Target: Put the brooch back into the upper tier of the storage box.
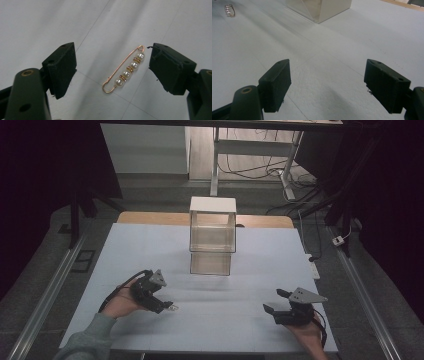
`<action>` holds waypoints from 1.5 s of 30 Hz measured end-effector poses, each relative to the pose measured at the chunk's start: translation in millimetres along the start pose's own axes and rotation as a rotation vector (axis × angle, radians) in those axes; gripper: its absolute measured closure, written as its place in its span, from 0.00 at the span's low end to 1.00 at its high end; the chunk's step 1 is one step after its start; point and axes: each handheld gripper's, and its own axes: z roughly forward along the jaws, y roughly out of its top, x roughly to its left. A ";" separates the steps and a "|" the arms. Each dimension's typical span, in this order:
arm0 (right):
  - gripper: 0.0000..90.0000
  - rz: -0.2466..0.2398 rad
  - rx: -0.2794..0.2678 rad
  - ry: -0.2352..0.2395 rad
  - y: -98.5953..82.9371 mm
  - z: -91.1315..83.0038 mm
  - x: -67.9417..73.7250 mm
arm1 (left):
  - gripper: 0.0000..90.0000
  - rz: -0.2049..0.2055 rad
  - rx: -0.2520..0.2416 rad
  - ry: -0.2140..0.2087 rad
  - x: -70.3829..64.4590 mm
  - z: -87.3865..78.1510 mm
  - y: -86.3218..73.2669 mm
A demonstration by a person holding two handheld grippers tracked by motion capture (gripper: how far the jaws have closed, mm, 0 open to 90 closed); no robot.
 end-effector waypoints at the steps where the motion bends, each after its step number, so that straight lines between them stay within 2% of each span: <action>1: 0.23 0.000 0.000 0.000 0.0 0.0 0.0 | 0.24 0.002 0.003 0.000 -0.6 0.9 0.2; 10: 0.23 0.001 0.004 0.003 -0.5 1.8 0.3 | 0.23 0.047 0.041 -0.006 -7.0 11.2 3.6; 24: 0.23 -0.004 0.020 0.000 -1.0 2.7 0.0 | 0.28 0.063 0.068 -0.029 -8.4 23.3 2.0; 29: 0.23 -0.005 0.021 0.003 -1.3 3.3 0.0 | 0.34 0.069 0.070 -0.038 -8.6 25.3 1.0; 30: 0.23 -0.005 0.021 0.004 -1.3 3.3 0.0 | 0.38 0.070 0.072 -0.039 -8.7 25.5 0.8; 36: 0.23 -0.006 0.024 0.000 -1.5 3.2 -0.1 | 0.47 0.071 0.080 -0.052 -7.7 28.0 -1.2; 37: 0.23 -0.006 0.022 0.005 -1.7 3.4 -0.1 | 0.52 0.072 0.081 -0.052 -7.8 28.4 -1.4; 41: 0.23 -0.007 0.025 0.001 -1.7 3.2 -0.1 | 0.58 0.078 0.082 -0.075 -8.4 28.4 -1.8; 43: 0.23 -0.005 0.026 0.001 -1.8 3.2 0.0 | 0.68 0.083 0.083 -0.091 -8.9 28.0 -1.9; 45: 0.23 -0.006 0.027 0.002 -1.8 3.1 0.0 | 0.71 0.085 0.080 -0.096 -9.7 27.7 -1.9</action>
